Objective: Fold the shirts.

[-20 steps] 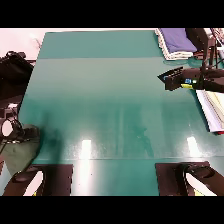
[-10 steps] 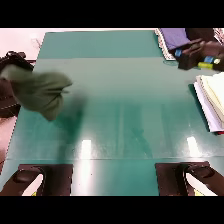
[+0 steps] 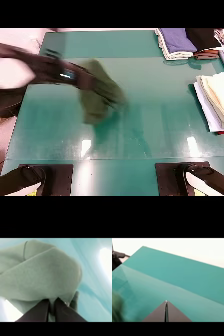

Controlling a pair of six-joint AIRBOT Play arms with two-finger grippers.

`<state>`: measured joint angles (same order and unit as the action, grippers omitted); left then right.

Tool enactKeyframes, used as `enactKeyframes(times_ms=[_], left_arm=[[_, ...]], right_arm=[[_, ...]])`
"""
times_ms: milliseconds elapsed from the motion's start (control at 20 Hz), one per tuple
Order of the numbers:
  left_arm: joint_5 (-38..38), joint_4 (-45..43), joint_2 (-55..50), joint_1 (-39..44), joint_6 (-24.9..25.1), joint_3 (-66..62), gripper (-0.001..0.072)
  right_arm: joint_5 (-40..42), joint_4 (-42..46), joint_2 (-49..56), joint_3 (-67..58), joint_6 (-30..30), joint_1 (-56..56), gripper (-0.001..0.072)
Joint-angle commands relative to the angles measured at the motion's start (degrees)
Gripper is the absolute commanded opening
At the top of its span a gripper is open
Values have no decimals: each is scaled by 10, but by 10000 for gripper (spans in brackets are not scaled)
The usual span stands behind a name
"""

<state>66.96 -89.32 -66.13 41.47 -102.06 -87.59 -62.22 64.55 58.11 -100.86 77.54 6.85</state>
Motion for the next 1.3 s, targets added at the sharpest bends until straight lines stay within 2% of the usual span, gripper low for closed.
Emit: enactKeyframes(times_ms=[0, 50, 150, 300, 500, 650, 750, 850, 1000, 1200, 1250], left_arm=[[-63, 110, -130, 68, 54, -7, 329], [-85, 140, -150, 64, 57, -9, 624], [-96, 152, -168, 38, 56, -17, 607], [-92, 155, -167, -52, 49, -12, 606], [-90, 229, -195, -145, 53, 32, 607], [-95, 264, -245, -147, 75, 59, 607], [-102, 334, -292, -147, 111, 59, 607], [-116, 380, -326, -147, 122, 59, 606], [-132, 415, -357, -147, 138, 59, 606], [-155, 431, -370, -131, 155, 59, 605], [-167, 431, -370, -124, 158, 57, 509]], right_arm=[[-56, -1, 26, -59, 0, -22, 20], [-68, -1, 30, -68, 0, -26, 21], [-81, 1, 28, -71, 0, -28, 20], [-97, 0, 26, -71, 0, -28, 20], [-113, 0, 26, -59, 0, -28, 20], [-109, 0, 11, -7, 0, -28, 21], [-89, 0, -5, 39, 0, -28, 20], [-56, -1, -30, 87, 0, -28, 21], [-15, 0, -56, 145, 16, -28, 20], [-8, -1, -59, 176, 31, -28, 20], [-9, 0, -56, 177, 31, -28, 20]])
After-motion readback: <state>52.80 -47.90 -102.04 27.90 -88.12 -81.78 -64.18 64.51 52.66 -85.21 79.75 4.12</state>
